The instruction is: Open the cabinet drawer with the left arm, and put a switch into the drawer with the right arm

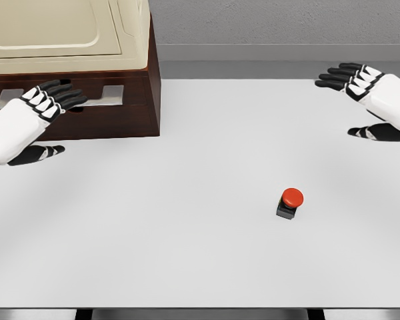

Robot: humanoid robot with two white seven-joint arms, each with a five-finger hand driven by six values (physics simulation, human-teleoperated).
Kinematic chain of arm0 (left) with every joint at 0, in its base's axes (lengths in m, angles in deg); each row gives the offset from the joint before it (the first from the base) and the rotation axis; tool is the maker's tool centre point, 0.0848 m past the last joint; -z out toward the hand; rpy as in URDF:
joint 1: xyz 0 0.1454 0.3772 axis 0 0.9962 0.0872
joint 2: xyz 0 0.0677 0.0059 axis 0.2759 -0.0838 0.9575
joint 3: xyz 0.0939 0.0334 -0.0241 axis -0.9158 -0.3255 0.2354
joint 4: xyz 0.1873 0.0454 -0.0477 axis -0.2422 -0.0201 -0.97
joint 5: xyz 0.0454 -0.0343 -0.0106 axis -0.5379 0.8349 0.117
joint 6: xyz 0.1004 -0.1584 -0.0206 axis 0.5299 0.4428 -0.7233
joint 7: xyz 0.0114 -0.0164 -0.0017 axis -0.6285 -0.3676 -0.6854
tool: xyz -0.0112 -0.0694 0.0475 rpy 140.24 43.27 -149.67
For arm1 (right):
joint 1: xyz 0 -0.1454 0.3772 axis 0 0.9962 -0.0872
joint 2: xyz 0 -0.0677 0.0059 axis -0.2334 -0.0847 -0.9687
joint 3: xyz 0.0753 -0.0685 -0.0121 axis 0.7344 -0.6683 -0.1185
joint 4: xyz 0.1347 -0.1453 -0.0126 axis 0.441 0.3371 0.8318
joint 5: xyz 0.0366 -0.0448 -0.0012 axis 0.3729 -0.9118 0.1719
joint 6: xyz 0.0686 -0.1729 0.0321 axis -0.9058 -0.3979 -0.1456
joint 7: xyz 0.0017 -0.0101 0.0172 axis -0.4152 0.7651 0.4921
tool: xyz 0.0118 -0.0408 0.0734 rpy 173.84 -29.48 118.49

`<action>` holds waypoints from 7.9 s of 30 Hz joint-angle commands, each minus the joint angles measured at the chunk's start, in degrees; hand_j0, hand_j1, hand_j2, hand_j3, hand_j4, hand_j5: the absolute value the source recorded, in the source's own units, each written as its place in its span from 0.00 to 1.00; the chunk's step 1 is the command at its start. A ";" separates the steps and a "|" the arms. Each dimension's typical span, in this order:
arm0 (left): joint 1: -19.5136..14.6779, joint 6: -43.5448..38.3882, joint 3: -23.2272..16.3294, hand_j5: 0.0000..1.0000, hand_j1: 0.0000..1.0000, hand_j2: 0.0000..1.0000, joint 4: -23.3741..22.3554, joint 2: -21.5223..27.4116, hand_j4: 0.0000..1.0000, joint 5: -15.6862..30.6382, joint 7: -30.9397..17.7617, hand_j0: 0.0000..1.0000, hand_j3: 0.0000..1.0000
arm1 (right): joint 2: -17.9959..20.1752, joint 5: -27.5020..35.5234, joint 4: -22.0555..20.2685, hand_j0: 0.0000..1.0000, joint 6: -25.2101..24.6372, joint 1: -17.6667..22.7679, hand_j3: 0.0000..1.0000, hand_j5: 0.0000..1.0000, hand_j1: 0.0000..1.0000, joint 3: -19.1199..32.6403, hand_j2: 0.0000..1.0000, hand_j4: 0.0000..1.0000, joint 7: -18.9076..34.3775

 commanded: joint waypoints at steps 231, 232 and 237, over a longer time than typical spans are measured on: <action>5.27 0.01 17.17 1.00 1.00 1.00 4.42 -20.90 1.00 34.46 -36.37 1.00 1.00 | -2.86 0.55 -2.13 0.70 -0.02 -0.62 0.70 0.70 0.70 -16.60 0.70 0.70 17.68; 5.80 0.01 17.52 1.00 1.00 1.00 4.42 -20.99 1.00 34.55 -36.37 1.00 1.00 | -2.86 0.55 -2.13 0.70 -0.02 -0.62 0.70 0.70 0.70 -16.60 0.70 0.70 17.68; 6.33 0.01 17.87 1.00 1.00 1.00 4.42 -20.99 1.00 35.34 -36.37 1.00 1.00 | -2.77 0.46 -2.40 0.55 -0.02 -0.62 0.55 0.55 0.55 -16.87 0.55 0.55 17.68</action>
